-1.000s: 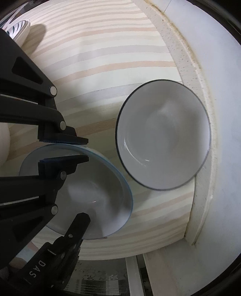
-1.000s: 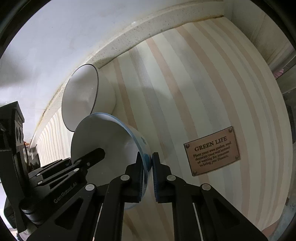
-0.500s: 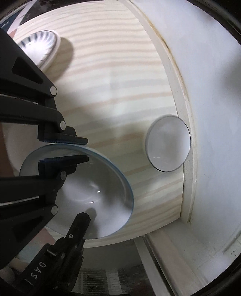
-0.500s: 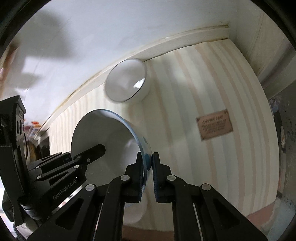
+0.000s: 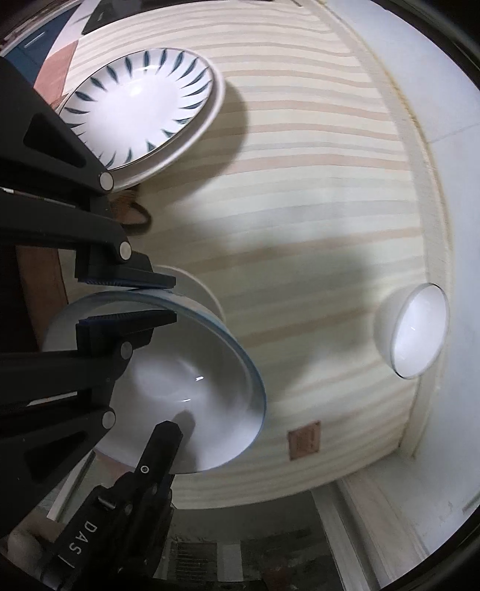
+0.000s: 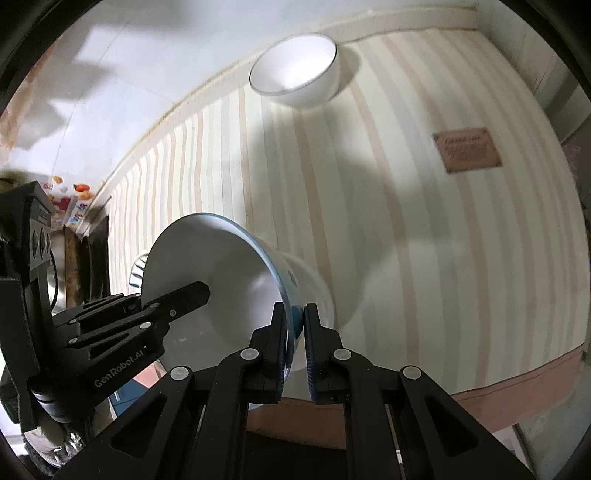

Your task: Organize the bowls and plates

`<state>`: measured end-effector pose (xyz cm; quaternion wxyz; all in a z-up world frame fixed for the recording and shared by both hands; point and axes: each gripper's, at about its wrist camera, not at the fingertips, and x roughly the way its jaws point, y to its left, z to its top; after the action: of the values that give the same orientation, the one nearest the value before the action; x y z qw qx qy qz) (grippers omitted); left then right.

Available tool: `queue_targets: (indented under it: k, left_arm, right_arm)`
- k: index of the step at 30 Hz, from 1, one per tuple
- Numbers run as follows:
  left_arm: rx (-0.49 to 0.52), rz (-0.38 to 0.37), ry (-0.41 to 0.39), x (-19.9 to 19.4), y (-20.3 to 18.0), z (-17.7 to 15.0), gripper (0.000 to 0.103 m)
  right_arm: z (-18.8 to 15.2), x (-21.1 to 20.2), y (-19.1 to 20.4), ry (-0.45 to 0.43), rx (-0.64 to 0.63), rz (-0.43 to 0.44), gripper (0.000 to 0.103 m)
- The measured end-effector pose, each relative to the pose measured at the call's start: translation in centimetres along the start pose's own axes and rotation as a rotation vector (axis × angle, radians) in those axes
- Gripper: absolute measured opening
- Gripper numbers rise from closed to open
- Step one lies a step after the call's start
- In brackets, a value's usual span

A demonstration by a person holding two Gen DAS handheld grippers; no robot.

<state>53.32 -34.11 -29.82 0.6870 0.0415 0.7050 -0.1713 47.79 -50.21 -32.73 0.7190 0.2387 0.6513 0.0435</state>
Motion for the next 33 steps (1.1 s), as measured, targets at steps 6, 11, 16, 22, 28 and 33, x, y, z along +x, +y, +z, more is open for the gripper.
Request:
queue_targets:
  k: [6,11,16,22,28,33]
  left_arm:
    - [-0.005,0.030,0.038,2.1,0.6,-0.4,0.010]
    - [0.013,0.067,0.047,3.2,0.1,-0.5,0.010]
    - [0.048,0.109,0.040,3.4,-0.6,-0.6,0.010]
    - [0.098,0.169,0.030,3.6,-1.4,-0.8,0.010]
    - [0.131,0.211,0.031,4.1,-2.5,-0.6,0.010]
    - [0.137,0.222,0.032,4.3,-3.1,-0.7,0.010]
  right_arm:
    - [-0.5,2.4,-0.2,0.049,-0.004,-0.019,0.011]
    - [-0.2,3.4,-0.6,0.072,-0.001,-0.036,0.011]
    - [-0.1,3.7,-0.9,0.088,0.008,-0.035,0.010]
    - [0.0,4.0,-0.7,0.101,0.000,-0.048,0.010]
    - [0.1,4.2,-0.7,0.114,-0.004,-0.050,0.010]
    - [0.1,4.1,-1.1,0.119,-0.002,-0.042,0.010]
